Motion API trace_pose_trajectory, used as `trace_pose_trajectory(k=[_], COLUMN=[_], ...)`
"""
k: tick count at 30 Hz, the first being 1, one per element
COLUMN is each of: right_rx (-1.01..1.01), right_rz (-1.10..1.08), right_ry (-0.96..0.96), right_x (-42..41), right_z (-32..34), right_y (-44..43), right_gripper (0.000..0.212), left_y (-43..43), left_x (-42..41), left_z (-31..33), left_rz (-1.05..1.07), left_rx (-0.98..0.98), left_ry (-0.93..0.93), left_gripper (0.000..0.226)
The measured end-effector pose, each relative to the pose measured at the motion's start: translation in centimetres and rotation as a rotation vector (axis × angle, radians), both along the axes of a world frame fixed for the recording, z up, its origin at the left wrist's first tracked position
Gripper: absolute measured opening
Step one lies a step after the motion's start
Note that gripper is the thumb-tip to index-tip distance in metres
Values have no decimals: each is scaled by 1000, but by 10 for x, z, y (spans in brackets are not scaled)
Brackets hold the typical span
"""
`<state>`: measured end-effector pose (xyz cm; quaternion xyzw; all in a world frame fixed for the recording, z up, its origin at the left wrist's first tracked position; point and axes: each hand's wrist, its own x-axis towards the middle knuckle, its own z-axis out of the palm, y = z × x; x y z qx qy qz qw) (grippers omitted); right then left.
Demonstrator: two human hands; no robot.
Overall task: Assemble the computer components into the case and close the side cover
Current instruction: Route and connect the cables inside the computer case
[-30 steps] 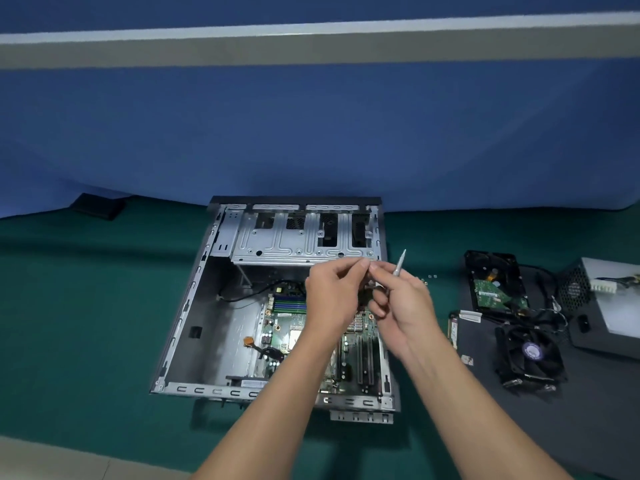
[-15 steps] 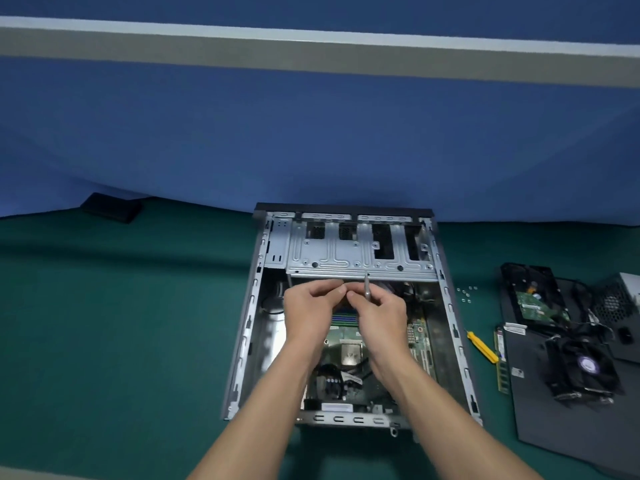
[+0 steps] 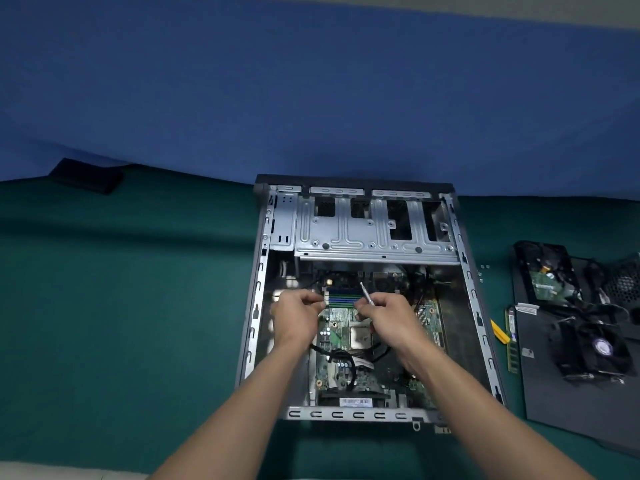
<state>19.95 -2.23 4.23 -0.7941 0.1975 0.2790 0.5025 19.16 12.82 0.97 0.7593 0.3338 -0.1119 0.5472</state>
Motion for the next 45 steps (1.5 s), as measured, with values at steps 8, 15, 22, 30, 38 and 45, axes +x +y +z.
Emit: trace_pose_trajectory(k=[8, 15, 22, 30, 38, 45], right_rx=[35, 38, 25, 31, -180, -316], right_rz=[107, 171, 201, 200, 576, 661], right_ry=[91, 109, 137, 125, -24, -403], right_x=[4, 13, 16, 17, 32, 53], right_z=[-24, -32, -36, -39, -40, -33], right_y=[-12, -14, -17, -15, -14, -8], right_gripper=[13, 18, 17, 18, 26, 26], left_y=[-3, -10, -14, -17, -14, -9], left_x=[7, 21, 20, 17, 14, 11], left_z=[-33, -52, -63, -66, -65, -64], left_rz=[135, 138, 109, 103, -50, -373], left_rx=[-38, -7, 32, 122, 241, 523], left_ry=[159, 192, 197, 210, 164, 42], left_gripper=[18, 29, 28, 32, 17, 13])
